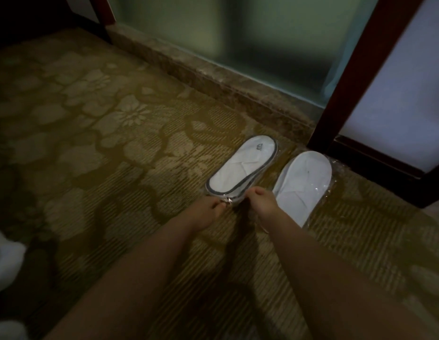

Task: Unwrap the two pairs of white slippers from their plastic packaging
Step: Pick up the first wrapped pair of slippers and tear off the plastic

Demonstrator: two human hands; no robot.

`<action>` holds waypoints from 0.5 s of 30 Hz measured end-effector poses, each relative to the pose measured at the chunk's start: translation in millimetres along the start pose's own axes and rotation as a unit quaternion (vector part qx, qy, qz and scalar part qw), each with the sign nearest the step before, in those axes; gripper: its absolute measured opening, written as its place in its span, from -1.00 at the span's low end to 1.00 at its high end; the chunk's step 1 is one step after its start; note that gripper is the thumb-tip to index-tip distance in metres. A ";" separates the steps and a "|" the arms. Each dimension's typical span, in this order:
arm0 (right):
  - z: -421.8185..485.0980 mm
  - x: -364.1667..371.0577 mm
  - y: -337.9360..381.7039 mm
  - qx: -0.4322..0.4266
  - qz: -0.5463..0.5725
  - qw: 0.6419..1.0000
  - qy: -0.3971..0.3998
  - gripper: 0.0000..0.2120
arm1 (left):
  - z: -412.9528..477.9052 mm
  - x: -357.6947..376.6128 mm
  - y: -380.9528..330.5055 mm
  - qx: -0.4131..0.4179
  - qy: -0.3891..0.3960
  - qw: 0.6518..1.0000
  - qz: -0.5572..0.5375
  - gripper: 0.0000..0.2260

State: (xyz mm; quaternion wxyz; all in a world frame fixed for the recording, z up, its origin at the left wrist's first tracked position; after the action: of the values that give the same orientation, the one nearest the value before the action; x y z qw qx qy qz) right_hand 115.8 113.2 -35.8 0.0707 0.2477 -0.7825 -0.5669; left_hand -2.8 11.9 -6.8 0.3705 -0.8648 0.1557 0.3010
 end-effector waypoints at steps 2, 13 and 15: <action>0.5 -8.6 6.6 -0.028 -0.004 0.999 -0.027 -0.73 | -1.6 -6.0 -1.1 -0.016 -0.018 1.000 -0.010 -0.75; -19.7 -30.0 61.2 -0.071 0.103 0.992 -0.014 -0.79 | -32.4 -19.3 -17.3 -0.124 -0.010 0.992 -0.036 -0.36; -25.0 -30.1 72.3 -0.073 0.122 0.990 -0.011 -0.73 | -35.5 -24.1 -23.1 -0.167 -0.032 0.982 -0.083 -0.33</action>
State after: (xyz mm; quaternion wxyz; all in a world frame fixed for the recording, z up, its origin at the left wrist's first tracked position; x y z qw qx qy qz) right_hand 129.5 123.0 44.7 0.1487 0.1380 -0.7639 -0.6126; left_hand 4.4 2.6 40.5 0.2491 -0.9145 0.0191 0.3183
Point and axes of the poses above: each hand's wrist, its own z-axis towards the middle knuckle, its own x-axis out of the palm, y = z × x, the point moved 3 cm from there along z, towards the middle knuckle, and after that the axes turned 11 degrees about -x, right-handed, at the moved point
